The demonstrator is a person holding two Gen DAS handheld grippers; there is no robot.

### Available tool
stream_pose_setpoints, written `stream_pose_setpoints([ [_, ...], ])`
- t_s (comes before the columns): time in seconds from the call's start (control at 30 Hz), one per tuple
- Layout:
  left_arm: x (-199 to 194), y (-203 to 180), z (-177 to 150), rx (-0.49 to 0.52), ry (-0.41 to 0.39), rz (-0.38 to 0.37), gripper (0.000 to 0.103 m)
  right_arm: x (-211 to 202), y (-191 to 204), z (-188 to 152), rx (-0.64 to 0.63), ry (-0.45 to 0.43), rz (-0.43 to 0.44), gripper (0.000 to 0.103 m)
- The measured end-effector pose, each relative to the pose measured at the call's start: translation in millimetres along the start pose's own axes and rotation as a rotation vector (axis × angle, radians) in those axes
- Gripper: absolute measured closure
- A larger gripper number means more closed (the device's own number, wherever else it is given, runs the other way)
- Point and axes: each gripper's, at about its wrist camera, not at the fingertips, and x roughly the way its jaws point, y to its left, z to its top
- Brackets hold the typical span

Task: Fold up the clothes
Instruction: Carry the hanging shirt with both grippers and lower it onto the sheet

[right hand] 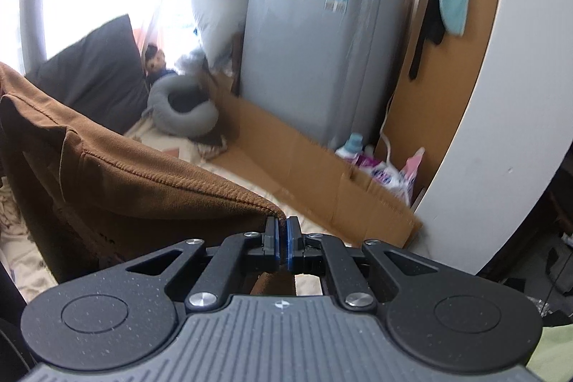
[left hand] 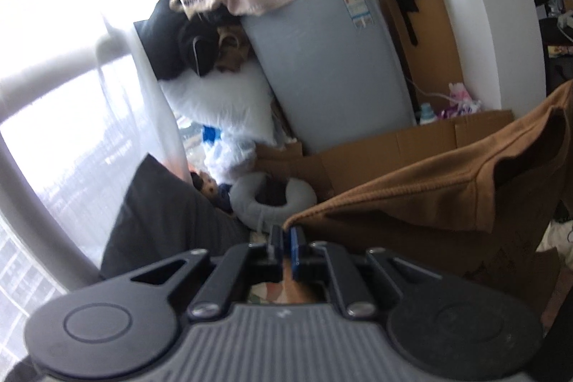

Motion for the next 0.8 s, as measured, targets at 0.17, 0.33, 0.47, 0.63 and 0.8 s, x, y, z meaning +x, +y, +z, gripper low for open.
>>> stream_pose_setpoints([
  [0.17,39,-4,-23,-0.014,0.067,-0.03,0.099,41,0,-12,0.001,0.065,0.01,0.101],
  [0.33,80,-7,-41,-0.021,0.127,-0.047,0.099,86,1,-22,-0.008,0.121,0.021,0.101],
  [0.47,113,-10,-56,-0.022,0.174,-0.06,0.099,127,3,-28,-0.015,0.157,0.035,0.101],
  [0.63,159,-13,-78,-0.022,0.226,-0.076,0.099,180,3,-33,-0.035,0.198,0.049,0.101],
  [0.8,212,-13,-98,-0.018,0.264,-0.1,0.099,237,-1,-37,-0.045,0.232,0.05,0.101],
])
